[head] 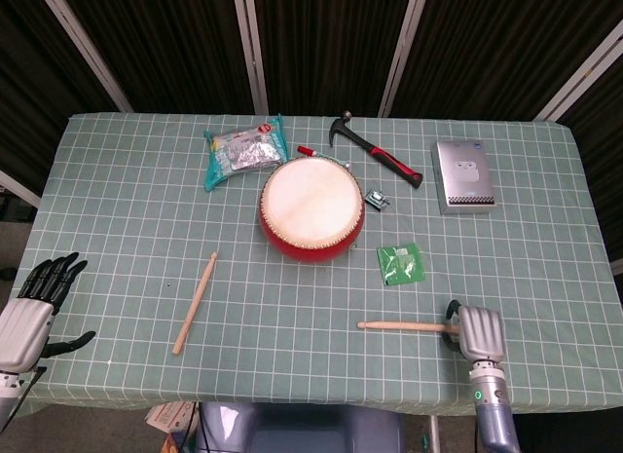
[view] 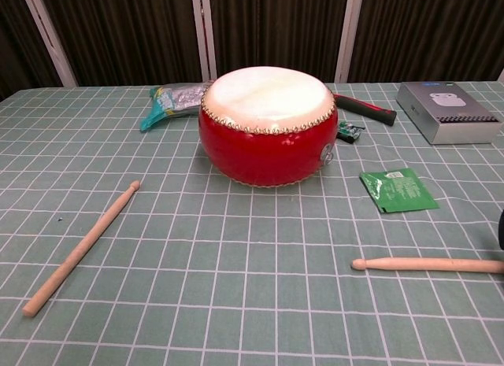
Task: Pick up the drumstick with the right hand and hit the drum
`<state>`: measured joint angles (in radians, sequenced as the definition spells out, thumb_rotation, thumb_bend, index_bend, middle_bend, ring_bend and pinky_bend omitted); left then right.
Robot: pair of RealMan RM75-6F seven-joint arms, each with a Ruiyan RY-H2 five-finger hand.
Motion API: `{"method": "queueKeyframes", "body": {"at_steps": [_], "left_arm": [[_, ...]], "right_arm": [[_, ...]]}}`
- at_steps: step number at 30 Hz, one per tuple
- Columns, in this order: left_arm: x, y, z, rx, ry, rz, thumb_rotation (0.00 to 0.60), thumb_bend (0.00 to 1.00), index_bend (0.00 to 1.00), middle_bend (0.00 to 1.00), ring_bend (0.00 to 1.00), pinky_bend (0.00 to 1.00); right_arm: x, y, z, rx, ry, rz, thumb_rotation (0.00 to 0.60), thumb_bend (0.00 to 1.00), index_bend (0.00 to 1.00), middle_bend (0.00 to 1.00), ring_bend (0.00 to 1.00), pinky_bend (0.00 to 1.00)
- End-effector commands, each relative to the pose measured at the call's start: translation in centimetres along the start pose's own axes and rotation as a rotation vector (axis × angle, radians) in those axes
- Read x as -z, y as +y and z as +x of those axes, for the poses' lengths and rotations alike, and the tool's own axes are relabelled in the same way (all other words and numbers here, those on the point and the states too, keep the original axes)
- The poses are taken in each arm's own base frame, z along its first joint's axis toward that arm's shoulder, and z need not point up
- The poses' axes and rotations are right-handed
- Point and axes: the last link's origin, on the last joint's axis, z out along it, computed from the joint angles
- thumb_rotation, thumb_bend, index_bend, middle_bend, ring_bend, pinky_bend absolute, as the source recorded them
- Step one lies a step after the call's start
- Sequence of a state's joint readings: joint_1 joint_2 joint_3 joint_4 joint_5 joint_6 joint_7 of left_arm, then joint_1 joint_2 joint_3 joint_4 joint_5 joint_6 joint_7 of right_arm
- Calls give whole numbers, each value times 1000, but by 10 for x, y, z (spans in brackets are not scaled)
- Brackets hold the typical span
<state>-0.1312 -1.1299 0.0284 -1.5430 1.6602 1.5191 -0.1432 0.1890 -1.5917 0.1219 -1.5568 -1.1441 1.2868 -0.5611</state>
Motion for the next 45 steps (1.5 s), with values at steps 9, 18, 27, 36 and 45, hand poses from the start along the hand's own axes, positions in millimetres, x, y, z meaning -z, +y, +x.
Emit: {"method": "queueKeyframes", "body": {"at_steps": [9, 18, 27, 36, 45], "left_arm": [[0, 0, 0, 4, -1, 1, 600, 0, 0, 0, 0, 0], [0, 0, 0, 4, -2, 4, 600, 0, 0, 0, 0, 0], [0, 0, 0, 7, 0, 3, 600, 0, 0, 0, 0, 1], [0, 0, 1, 11, 1, 2, 600, 0, 0, 0, 0, 1], [-1, 1, 1, 22, -2, -1, 600, 0, 0, 0, 0, 1]], "right_arm": [[-4, -1, -8, 9, -30, -14, 600, 332, 511, 1000, 1000, 1000], [-4, 1, -14, 22, -49, -27, 600, 356, 511, 1000, 1000, 1000], [-2, -3, -7, 4, -34, -9, 600, 408, 758, 1000, 1000, 1000], [0, -19, 52, -145, 127, 68, 600, 497, 923, 1000, 1000, 1000], [-11, -8, 131, -197, 263, 43, 600, 522, 947, 1000, 1000, 1000]]}}
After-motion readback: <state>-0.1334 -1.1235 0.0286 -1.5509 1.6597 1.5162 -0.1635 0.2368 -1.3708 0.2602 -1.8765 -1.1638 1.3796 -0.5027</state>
